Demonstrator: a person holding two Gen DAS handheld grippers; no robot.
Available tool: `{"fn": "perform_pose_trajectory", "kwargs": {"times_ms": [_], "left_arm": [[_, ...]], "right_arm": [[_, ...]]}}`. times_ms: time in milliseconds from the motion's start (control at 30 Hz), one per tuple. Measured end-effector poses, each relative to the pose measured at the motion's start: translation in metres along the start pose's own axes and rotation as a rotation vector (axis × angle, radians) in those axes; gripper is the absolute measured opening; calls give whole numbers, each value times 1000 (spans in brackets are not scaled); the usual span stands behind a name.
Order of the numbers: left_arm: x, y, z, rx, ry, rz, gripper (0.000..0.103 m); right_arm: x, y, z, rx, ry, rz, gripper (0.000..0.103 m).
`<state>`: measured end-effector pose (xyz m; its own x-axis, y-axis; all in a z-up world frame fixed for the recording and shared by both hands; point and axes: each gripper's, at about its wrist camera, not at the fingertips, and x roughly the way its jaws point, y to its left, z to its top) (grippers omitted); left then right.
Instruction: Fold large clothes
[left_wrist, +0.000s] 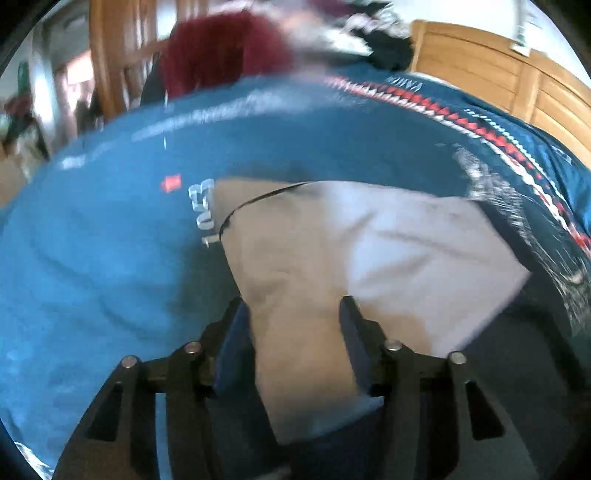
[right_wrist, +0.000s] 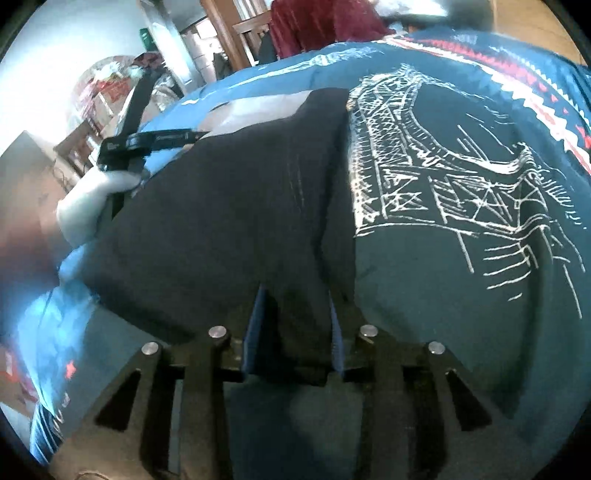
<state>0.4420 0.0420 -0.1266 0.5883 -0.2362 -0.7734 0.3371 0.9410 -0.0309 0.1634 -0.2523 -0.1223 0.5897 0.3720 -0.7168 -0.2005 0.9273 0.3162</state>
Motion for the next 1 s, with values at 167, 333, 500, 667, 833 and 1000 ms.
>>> {"fn": "perform_pose_trajectory", "kwargs": {"times_ms": [167,333,500,667,833,1000], "left_arm": [[-68,-12,-29,9,-82,-71,47],[-156,-59,-119,166,-110,-151,48],[-169,-77,-188,144,5,-154,50],[-214,-76,-219,57,7,-107,55],[-235,-50,-240,-111,-3,33,61],[-216,-41,-253,-186,56,82,72]], "right_arm": [[-38,15,11,-49,-120,-27,32],[-16,23,16,-90,-57,-7,32],[3,-15,21,114,48,-9,34],[-60,5,14,48,-8,-77,56],[-73,44,-34,-93,69,-165,90],[-53,46,-65,-69,147,-228,91]]}}
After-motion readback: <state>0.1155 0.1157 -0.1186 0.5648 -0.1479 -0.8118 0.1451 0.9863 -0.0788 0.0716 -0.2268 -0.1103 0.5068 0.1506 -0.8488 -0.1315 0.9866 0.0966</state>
